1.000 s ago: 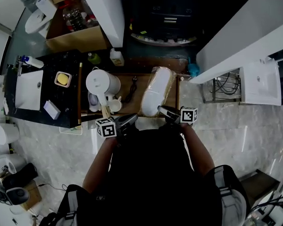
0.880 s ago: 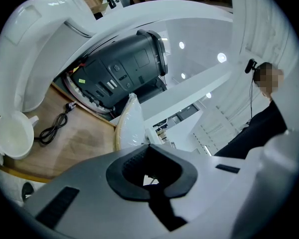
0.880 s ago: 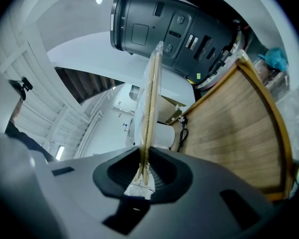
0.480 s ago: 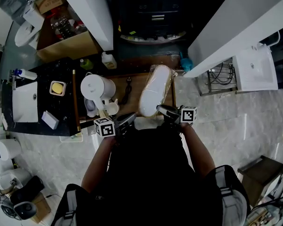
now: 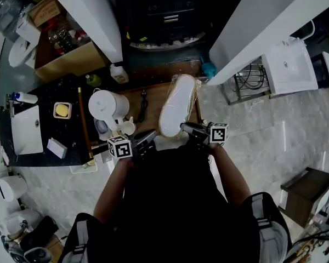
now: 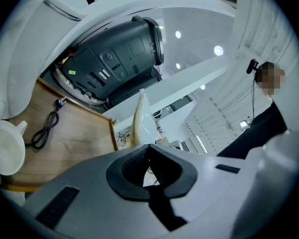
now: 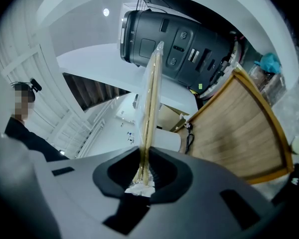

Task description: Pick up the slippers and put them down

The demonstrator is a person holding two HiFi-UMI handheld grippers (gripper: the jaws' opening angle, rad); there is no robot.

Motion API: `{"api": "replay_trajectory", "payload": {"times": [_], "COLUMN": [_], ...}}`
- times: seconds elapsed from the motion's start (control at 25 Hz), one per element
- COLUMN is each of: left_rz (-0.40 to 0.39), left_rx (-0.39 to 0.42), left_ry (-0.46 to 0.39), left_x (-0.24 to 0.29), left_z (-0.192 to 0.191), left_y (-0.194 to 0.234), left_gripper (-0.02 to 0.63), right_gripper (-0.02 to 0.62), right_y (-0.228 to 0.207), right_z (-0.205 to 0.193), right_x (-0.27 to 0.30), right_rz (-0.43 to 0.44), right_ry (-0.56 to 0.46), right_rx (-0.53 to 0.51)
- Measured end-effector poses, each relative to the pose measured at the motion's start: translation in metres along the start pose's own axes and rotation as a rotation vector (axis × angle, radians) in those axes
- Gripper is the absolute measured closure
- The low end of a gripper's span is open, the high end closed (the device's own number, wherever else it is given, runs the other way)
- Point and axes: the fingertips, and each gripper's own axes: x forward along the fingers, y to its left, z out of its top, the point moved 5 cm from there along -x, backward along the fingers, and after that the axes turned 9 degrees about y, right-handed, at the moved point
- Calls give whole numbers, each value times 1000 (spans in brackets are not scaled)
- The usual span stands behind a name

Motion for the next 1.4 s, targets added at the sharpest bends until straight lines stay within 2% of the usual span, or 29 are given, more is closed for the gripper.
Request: {"api": "replay_trajectory", "payload": {"times": [0.36,0.96,1.4], "left_rz": [-26,-44,-36], "left_rx": [22,64,35], "left_ry": [37,83,65], "left_x": [0,7,6], "left_z": [4,4,6], "left_y": [0,-3,2], "left_gripper": [594,595,595], "right_gripper": [529,529,529], "right_y": [6,10,8], "right_z": [-12,-23,-23], "right_x": [-3,-7,-10], "right_rz": [-7,-2,-14], "right_ry": [-42,-55,-44], "right_rx": [-4,-5,4]}}
